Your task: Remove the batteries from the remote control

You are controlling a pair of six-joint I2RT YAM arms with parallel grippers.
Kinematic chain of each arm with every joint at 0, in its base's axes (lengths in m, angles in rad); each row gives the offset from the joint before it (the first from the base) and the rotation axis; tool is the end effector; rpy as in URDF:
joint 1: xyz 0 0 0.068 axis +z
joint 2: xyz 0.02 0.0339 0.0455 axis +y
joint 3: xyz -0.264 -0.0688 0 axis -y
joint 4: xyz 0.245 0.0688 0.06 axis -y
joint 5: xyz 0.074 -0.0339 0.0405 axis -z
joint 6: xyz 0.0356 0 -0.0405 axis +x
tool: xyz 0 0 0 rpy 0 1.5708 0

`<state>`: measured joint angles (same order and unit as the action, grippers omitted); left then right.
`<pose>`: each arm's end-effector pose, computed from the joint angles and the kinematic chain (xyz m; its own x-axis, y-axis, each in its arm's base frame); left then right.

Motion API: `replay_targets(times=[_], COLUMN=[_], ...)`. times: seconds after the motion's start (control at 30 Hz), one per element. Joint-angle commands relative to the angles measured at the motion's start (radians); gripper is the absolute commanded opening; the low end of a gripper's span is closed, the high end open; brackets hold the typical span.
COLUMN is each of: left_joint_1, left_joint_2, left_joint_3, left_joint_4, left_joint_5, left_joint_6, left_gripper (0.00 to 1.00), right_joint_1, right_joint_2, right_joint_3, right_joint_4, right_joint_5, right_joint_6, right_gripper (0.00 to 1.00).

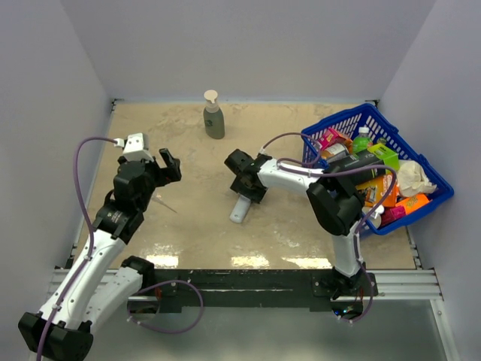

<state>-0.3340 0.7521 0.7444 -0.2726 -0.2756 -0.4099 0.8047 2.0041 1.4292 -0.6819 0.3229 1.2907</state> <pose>0.1701 -0.0488 0.3220 -0.2670 -0.3133 -0.9114 -0.0414 0.9485 -0.3139 0.2871 0.2821 0.1677 -0.7737 0.5103 -0.3754 0.4636 0.8600 0.2134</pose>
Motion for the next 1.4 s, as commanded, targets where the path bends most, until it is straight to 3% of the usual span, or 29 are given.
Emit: replay_targets(times=[0.0,0.13,0.23,0.37,0.47,0.6,0.77,0.9,1.2,1.37], left_joint_1=[0.006,0.006,0.006,0.004,0.006,0.006,0.006,0.006,0.004,0.004], left_joint_2=[-0.016,-0.007,-0.005,-0.019,-0.036,-0.079,-0.161,-0.217,-0.22,-0.224], left_joint_3=[0.033,0.038,0.044,0.039,0.042,0.039,0.009,-0.014,-0.01,-0.008], left_joint_4=[0.026,0.024,0.019,0.026,0.03,0.021,-0.007,-0.001,-0.016,-0.028], left_joint_5=[-0.016,0.004,0.009,0.015,0.023,0.035,0.067,0.142,0.111,0.084], left_joint_6=[-0.018,-0.017,-0.013,-0.003,0.01,0.017,0.033,0.049,0.052,0.052], left_gripper=[0.94,0.94,0.94,0.94,0.94,0.95,0.95,0.95,0.95,0.95], right_joint_1=[-0.004,-0.004,-0.004,-0.004,-0.004,-0.004,-0.004,0.045,0.07,0.122], right_joint_2=[-0.025,-0.076,-0.146,-0.284,-0.395,-0.505,-0.512,-0.461,-0.442,-0.432], right_joint_3=[0.043,0.022,-0.065,-0.266,-0.36,-0.414,-0.426,-0.457,-0.513,-0.544], right_joint_4=[0.016,-0.013,0.057,0.394,0.526,0.601,0.643,0.657,0.651,0.722], right_joint_5=[0.03,0.084,0.078,-0.066,-0.185,-0.29,-0.373,-0.345,-0.478,-0.406], right_joint_6=[-0.004,-0.103,-0.225,-0.583,-0.825,-1.15,-1.286,-1.564,-1.709,-1.705], right_gripper=[0.76,0.87,0.89,0.87,0.86,0.87,0.8,0.78,0.77,0.75])
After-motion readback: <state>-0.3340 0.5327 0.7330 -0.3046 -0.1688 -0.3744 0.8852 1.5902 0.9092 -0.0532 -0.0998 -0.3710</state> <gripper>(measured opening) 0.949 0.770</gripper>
